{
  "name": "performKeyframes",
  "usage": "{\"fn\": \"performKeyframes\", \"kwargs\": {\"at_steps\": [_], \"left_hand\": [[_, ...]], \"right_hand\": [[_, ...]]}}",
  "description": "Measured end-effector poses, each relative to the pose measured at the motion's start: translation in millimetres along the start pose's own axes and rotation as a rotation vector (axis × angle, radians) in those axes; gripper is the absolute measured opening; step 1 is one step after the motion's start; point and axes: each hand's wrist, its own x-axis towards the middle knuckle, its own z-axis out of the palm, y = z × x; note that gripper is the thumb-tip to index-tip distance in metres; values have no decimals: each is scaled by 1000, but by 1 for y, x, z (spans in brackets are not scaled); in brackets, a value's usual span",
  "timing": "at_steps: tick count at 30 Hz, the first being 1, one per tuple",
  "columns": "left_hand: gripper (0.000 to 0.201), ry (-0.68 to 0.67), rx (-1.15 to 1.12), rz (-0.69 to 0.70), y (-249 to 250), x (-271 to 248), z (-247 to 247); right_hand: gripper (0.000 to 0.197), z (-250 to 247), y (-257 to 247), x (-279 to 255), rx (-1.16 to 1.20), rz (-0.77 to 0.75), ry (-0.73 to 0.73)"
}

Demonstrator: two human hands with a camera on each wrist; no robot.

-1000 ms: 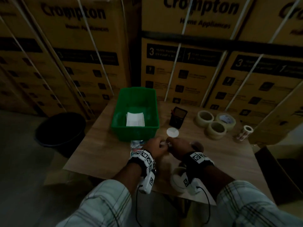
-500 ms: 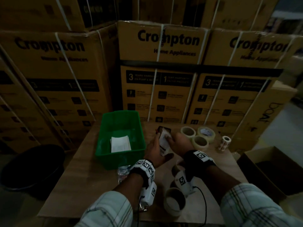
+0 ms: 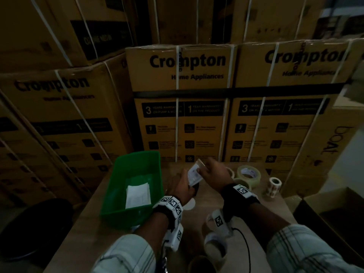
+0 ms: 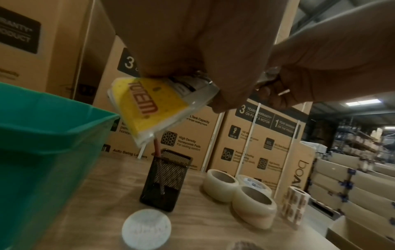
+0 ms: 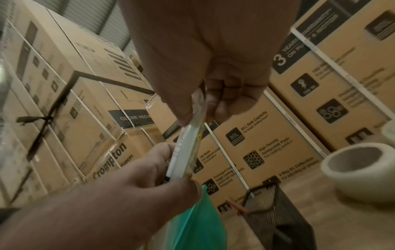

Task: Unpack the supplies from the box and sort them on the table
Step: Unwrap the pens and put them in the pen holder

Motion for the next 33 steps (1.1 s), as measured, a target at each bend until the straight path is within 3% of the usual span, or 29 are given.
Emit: {"fn": "performKeyframes", "kwargs": {"at_steps": [3,9,12,15,17,20,23,28,31,33], "left_hand": [[60,-2,67,-20,13,12,6],[53,26,265,-89,41,20,19],[56,20,283,-147,54,18,24],[52,81,259,-173,59,14,33],[51,73,288,-194,63,10,37],[53,40,354,-196,68,8,38],[49,-4,456,-169,67,14,36],[56,-157,715,-135,60,22,36],[54,-229,816,-125,51,23,38],[50,-253,831,-116,44,23,39]], "right_hand": [[13,-13,16,12,-35,-5,59],[43,-36,57,24,-228,-55,65],[34,-38,66,25,-444,-261,162],[22,-32,65,25,-387,-519,140],[21,-31,62,25,-265,-469,23],[22,-26,73,30,-217,-232,-172],[24,-20,92,34,-109,-80,-238],[15,-1,109,34,180,4,-436],[32,16,117,29,202,54,-525],[27,23,116,27,231,46,-588]]}}
